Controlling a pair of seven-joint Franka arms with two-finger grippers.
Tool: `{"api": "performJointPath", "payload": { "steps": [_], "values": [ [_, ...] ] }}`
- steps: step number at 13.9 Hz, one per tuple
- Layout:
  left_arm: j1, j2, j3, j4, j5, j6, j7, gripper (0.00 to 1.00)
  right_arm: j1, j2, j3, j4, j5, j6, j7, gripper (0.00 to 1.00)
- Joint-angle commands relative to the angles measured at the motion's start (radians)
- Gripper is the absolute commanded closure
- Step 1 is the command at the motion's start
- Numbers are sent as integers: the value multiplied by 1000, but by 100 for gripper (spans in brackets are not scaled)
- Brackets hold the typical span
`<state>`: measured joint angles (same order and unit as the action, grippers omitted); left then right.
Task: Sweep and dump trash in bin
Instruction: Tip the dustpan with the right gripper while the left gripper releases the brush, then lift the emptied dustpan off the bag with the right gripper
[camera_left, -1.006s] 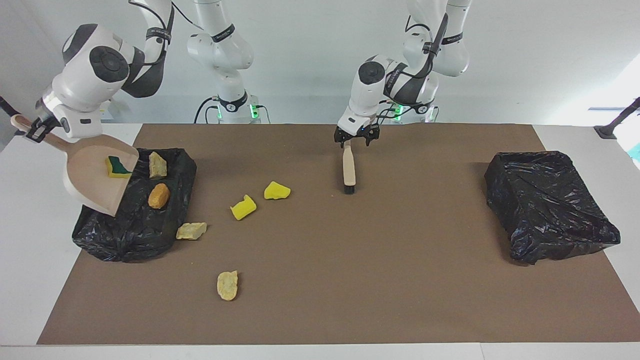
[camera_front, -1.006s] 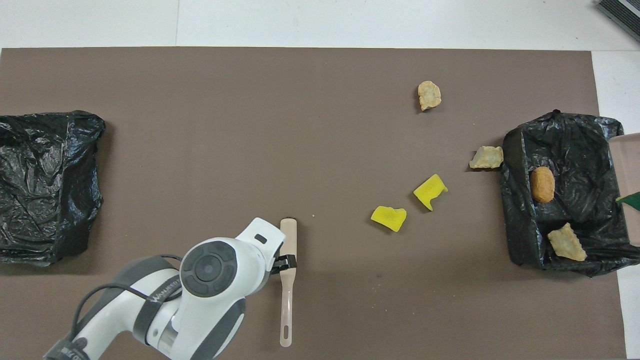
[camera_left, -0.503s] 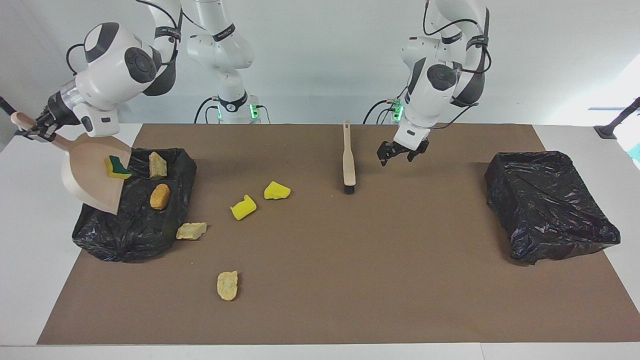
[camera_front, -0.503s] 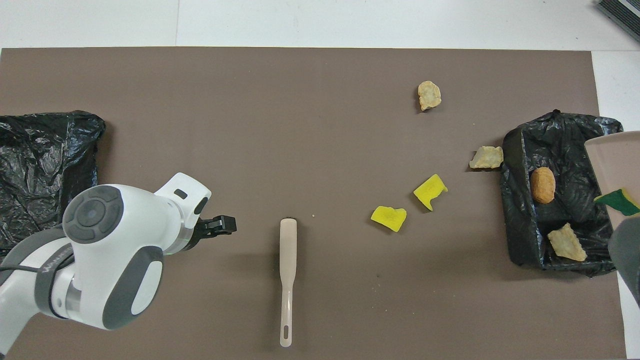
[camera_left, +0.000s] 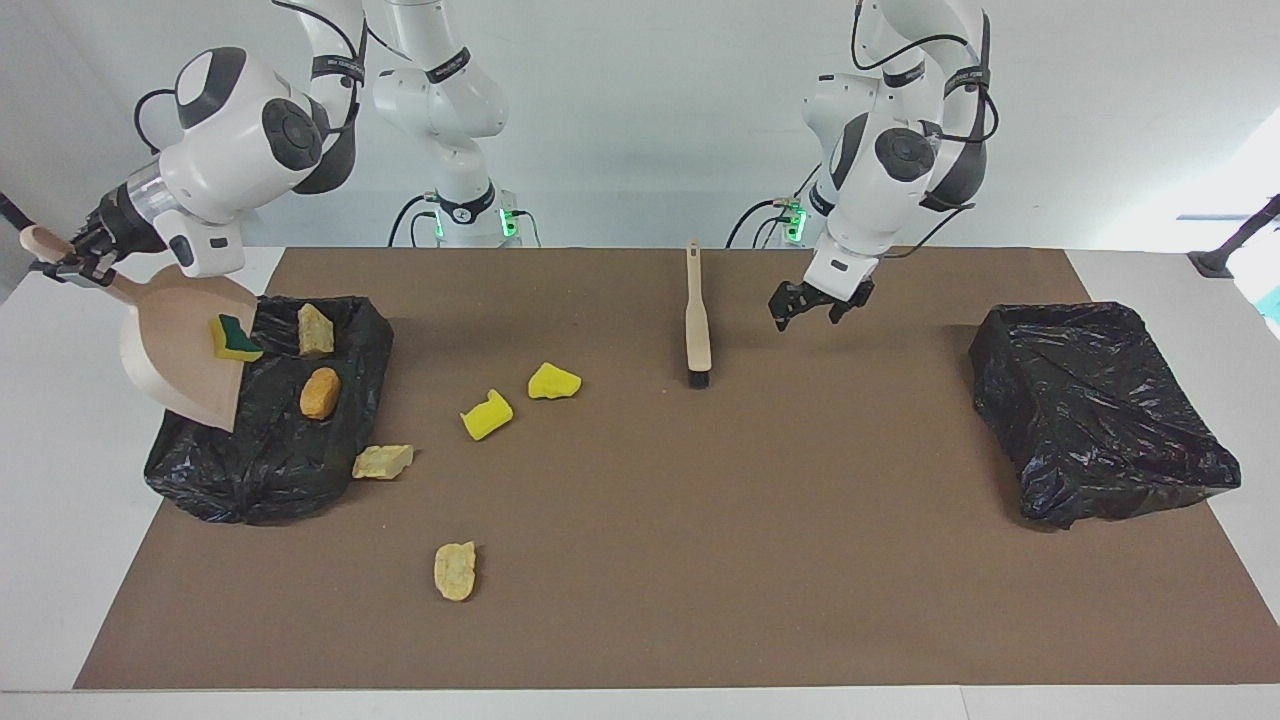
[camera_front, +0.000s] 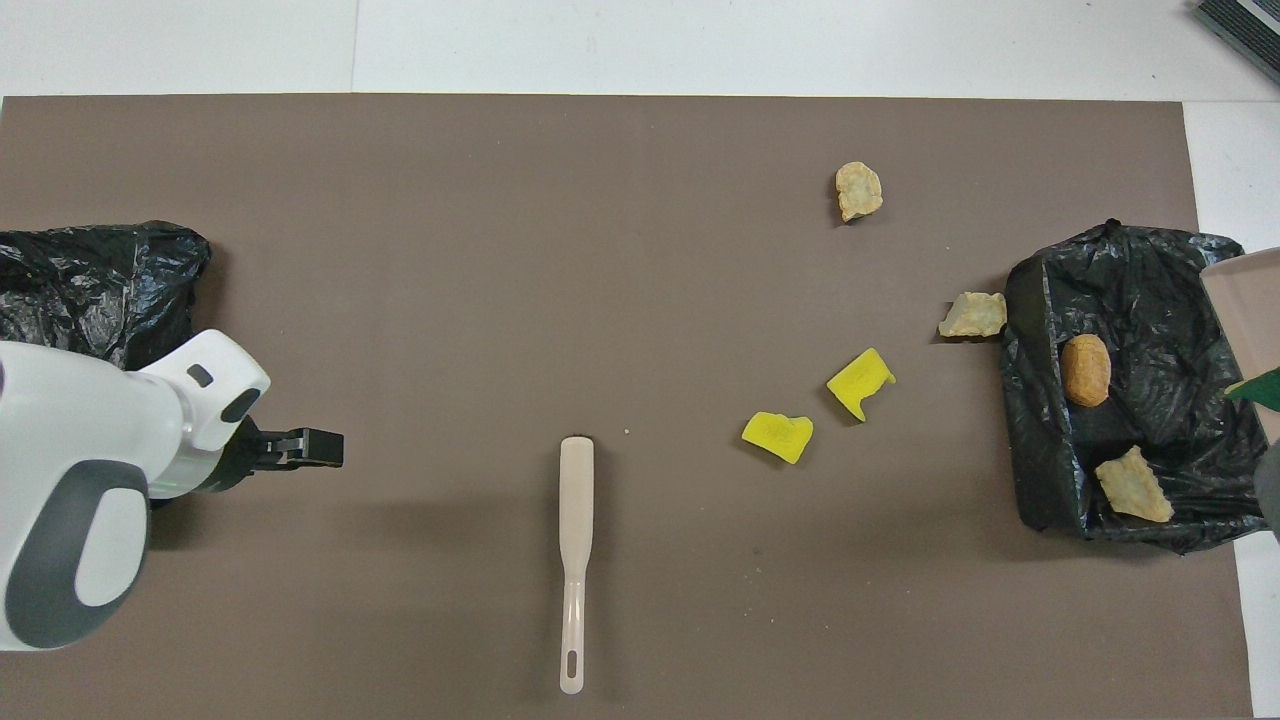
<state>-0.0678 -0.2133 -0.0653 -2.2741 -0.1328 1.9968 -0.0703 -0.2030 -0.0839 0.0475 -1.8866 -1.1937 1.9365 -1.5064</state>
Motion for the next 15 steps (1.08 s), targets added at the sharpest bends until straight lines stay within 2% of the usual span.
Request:
{"api": "performJointPath", "payload": {
  "steps": [1, 5, 9, 11, 13, 15],
  "values": [
    [103, -12, -13, 88, 54, -114, 148, 0, -3, 1, 2, -25, 75, 18, -5, 100],
    [146, 9, -11, 280, 85, -274, 218, 0, 65, 21, 5, -103, -73, 12, 130, 100],
    [140, 35, -14, 496, 127, -453, 210, 0, 57, -20, 3, -89, -127, 2, 60, 100],
    [132, 92, -19, 649, 125, -542, 195, 0, 54, -23, 0, -56, -78, 1, 31, 100],
    [128, 98, -21, 663, 114, -530, 181, 0, 54, -23, -5, -10, 87, -7, 17, 100],
    [137, 98, -21, 662, 117, -532, 182, 0, 56, -23, -2, 10, 196, -30, 8, 100]
  ]
}}
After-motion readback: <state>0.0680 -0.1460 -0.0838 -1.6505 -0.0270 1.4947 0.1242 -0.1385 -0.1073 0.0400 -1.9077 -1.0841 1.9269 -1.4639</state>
